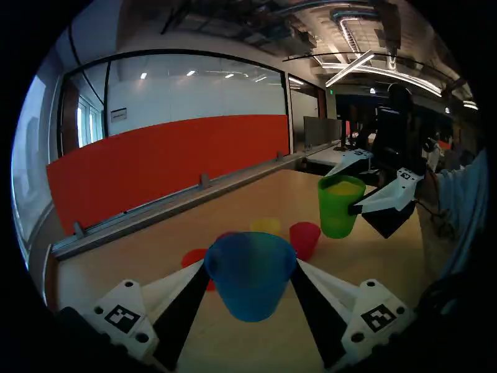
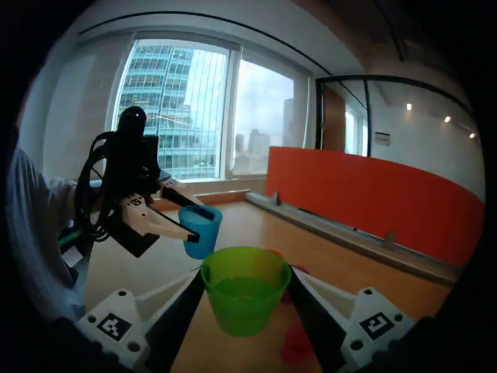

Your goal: Pour water

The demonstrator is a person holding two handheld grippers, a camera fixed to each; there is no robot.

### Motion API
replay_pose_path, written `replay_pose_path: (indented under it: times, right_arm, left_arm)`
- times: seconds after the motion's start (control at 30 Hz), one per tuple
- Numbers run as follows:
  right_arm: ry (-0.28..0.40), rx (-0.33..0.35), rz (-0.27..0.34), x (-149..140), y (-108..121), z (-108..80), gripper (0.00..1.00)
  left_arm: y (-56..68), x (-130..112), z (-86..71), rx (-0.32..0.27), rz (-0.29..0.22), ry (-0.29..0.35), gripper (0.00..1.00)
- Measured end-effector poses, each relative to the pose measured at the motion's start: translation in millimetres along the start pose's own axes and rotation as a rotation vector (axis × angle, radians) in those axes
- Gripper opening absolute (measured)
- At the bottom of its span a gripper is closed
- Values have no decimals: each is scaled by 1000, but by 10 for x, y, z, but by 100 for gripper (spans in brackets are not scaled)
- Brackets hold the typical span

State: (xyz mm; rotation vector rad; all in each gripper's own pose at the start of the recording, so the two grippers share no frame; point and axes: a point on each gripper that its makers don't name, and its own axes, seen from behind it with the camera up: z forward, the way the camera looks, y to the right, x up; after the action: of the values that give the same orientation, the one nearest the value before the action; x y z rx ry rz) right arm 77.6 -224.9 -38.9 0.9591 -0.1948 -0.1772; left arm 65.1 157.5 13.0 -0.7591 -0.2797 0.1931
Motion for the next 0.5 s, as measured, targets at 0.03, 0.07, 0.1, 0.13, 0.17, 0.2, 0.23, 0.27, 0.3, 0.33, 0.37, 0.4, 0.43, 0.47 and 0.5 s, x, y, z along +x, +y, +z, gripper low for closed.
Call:
replay_pose_path:
  times: [0.03,0.07,0.1,0.13,0.17,0.2,0.23,0.27,0.3,0.33,0.37,0.4,0.43,0.47,0.5]
  right_arm:
    - [-9,2,-1,-29,-1,1,92]
    - [-17,4,-2,-55,-3,3,92]
    - [-25,6,-3,-80,-4,4,92]
    - [-33,8,-3,-109,-6,7,92]
    - [-40,10,-3,-135,-8,10,92]
    - [-47,11,-3,-162,-11,13,92]
    - [-54,14,-2,-193,-15,18,92]
    - [-60,17,-1,-221,-20,23,92]
    - [-67,19,1,-250,-24,28,92]
    - [-74,23,4,-278,-29,33,92]
    - [-80,26,6,-304,-33,38,92]
    - [-86,29,9,-329,-37,43,92]
    - [-92,33,10,-355,-41,50,92]
    - [-98,36,11,-377,-44,56,92]
    - [-104,39,13,-400,-47,61,92]
  left_arm:
    - [11,-36,10,-2,-1,-8,88]
    - [20,-68,19,-4,-1,-16,88]
    - [30,-100,29,-6,-2,-23,88]
    - [44,-138,37,-11,-2,-31,88]
    - [58,-171,45,-15,-3,-38,88]
    - [71,-205,53,-20,-4,-45,88]
    - [80,-242,58,-22,-4,-54,88]
    - [88,-276,62,-25,-4,-61,88]
    - [97,-309,66,-27,-3,-69,88]
    - [109,-346,72,-31,-4,-77,88]
    - [120,-379,76,-35,-4,-84,88]
    - [131,-412,81,-39,-4,-91,88]
    - [145,-439,87,-43,-6,-97,88]
    - [158,-463,92,-48,-7,-102,88]
    - [171,-487,97,-52,-8,-107,88]
